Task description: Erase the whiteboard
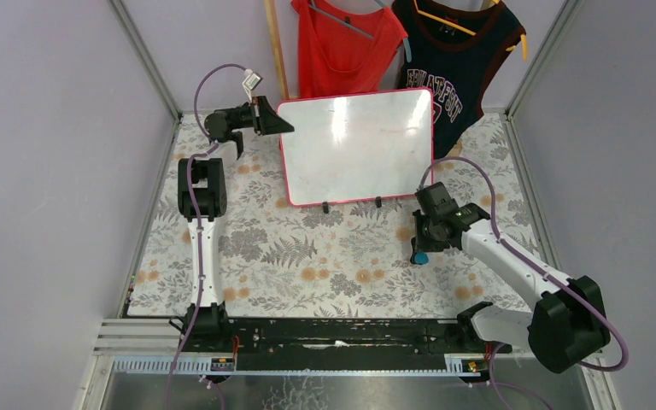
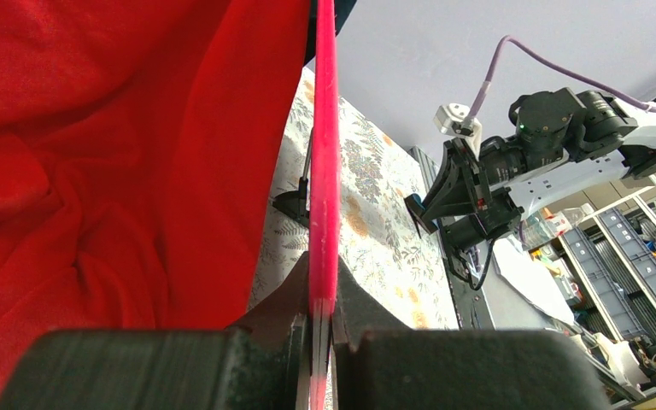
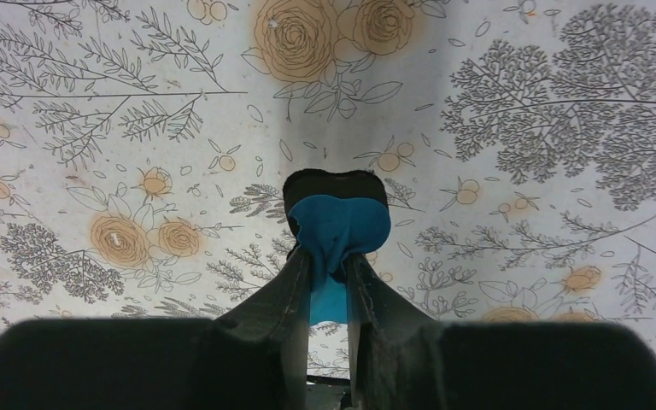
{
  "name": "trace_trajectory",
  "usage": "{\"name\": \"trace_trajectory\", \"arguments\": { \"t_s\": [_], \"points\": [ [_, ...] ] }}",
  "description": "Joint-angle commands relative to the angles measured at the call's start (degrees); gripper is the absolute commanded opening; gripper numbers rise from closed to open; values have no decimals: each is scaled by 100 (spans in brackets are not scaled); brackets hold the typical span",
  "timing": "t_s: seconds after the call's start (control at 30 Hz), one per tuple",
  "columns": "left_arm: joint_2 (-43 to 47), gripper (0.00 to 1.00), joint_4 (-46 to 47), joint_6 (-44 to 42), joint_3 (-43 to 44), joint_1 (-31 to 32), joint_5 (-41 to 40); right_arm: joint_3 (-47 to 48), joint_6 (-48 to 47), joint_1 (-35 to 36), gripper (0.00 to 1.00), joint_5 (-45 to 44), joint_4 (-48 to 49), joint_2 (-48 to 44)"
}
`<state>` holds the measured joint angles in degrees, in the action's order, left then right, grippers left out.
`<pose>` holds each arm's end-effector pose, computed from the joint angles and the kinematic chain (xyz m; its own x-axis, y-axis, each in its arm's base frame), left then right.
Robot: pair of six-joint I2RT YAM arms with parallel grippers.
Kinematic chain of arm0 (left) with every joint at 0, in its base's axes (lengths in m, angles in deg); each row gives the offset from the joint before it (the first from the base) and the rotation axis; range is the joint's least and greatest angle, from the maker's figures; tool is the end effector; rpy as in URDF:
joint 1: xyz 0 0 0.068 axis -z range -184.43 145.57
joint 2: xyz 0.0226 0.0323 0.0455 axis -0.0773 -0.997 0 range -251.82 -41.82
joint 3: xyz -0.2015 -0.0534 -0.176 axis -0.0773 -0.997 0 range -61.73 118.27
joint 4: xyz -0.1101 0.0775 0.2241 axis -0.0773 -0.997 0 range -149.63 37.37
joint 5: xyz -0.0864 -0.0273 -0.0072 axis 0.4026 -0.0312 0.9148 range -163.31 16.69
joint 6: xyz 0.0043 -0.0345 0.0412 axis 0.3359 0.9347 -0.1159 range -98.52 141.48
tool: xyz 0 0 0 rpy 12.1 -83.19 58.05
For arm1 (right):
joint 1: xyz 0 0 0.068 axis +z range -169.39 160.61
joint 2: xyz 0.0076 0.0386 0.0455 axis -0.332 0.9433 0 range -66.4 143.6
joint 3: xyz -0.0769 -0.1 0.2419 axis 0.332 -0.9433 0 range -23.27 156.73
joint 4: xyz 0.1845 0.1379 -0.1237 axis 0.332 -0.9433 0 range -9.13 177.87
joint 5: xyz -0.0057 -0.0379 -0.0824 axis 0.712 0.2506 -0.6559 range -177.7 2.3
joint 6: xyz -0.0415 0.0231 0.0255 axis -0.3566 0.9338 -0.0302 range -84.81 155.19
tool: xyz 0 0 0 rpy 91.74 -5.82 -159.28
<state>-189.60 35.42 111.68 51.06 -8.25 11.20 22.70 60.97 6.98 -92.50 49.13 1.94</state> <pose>0.5262 -0.0004 0.2248 -0.5932 -0.1353 -0.7936 0.7955 0.0527 -0.6036 0.2027 0.0973 0.2253 -0.8830 0.0460 -0.4670 -0.0248 0.9892 0.1442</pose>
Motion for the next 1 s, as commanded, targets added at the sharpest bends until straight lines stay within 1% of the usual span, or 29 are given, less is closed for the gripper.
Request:
{"name": "trace_trajectory", "arguments": {
  "t_s": [0.0,0.33,0.63,0.77,0.97],
  "points": [
    [-63,0,397,428,-126,116,1009,-137,143,41,0,257,310,106],
    [-203,0,397,455,-53,106,1031,-480,265,49,1,421,631,400],
    [-277,3,397,529,89,109,1074,-443,218,44,1,367,648,511],
    [-259,8,392,552,111,113,1080,-431,201,49,1,366,655,560],
    [-195,23,389,527,81,114,1073,-432,202,51,1,363,673,575]
  ]
}}
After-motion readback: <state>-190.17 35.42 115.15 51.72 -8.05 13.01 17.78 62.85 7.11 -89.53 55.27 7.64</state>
